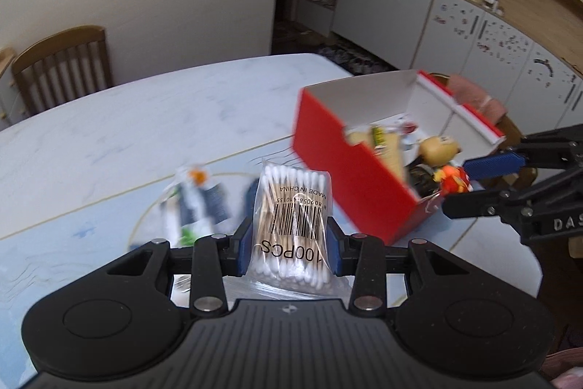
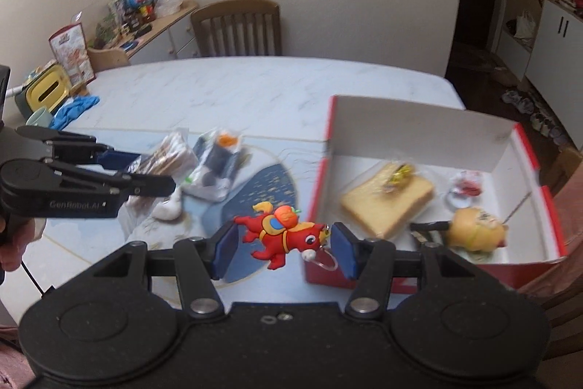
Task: Organize objects
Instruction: 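Carry the cotton-swab bag and dragon keychain toward the red shoebox with both tools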
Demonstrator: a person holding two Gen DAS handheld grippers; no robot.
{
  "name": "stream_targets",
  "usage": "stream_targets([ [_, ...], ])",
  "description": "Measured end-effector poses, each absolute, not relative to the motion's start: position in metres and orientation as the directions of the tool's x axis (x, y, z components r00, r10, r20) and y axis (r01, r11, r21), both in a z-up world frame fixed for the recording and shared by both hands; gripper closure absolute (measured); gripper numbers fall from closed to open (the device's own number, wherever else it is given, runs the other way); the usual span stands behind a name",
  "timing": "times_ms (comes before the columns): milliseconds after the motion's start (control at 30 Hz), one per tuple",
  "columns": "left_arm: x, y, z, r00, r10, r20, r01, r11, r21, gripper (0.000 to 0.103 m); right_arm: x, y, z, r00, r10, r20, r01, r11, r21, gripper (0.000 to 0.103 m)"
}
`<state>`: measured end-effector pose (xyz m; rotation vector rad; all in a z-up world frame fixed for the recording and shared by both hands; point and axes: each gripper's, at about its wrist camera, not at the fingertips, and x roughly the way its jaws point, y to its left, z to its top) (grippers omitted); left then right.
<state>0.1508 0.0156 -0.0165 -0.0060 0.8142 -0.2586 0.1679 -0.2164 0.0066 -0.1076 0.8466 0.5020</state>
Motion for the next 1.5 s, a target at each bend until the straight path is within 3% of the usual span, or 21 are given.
stream_targets([
  [567, 0.2, -0.083, 0.001, 0.641, -0.291, -0.71, 0.363, 0.93, -0.054, 0.065, 0.224, -0.312, 0.031, 0.662, 0.318, -0.679, -0.361, 0.929, 0.083, 0.048],
  [1000, 0.267, -0.137, -0.011, 0.603, -0.272, -0.75, 0.426, 0.905, 0.014, 0.065, 0.257, -0.318, -0.008, 0.628, 0.288, -0.723, -0.395, 0.918, 0.023, 0.048],
  [1500, 0.358, -0.19, -0.053, 0.506, -0.255, -0.824, 0.445, 0.896, -0.003, 0.065, 0.277, -0.311, -0.062, 0.552, 0.224, -0.804, -0.387, 0.922, -0.009, 0.048],
])
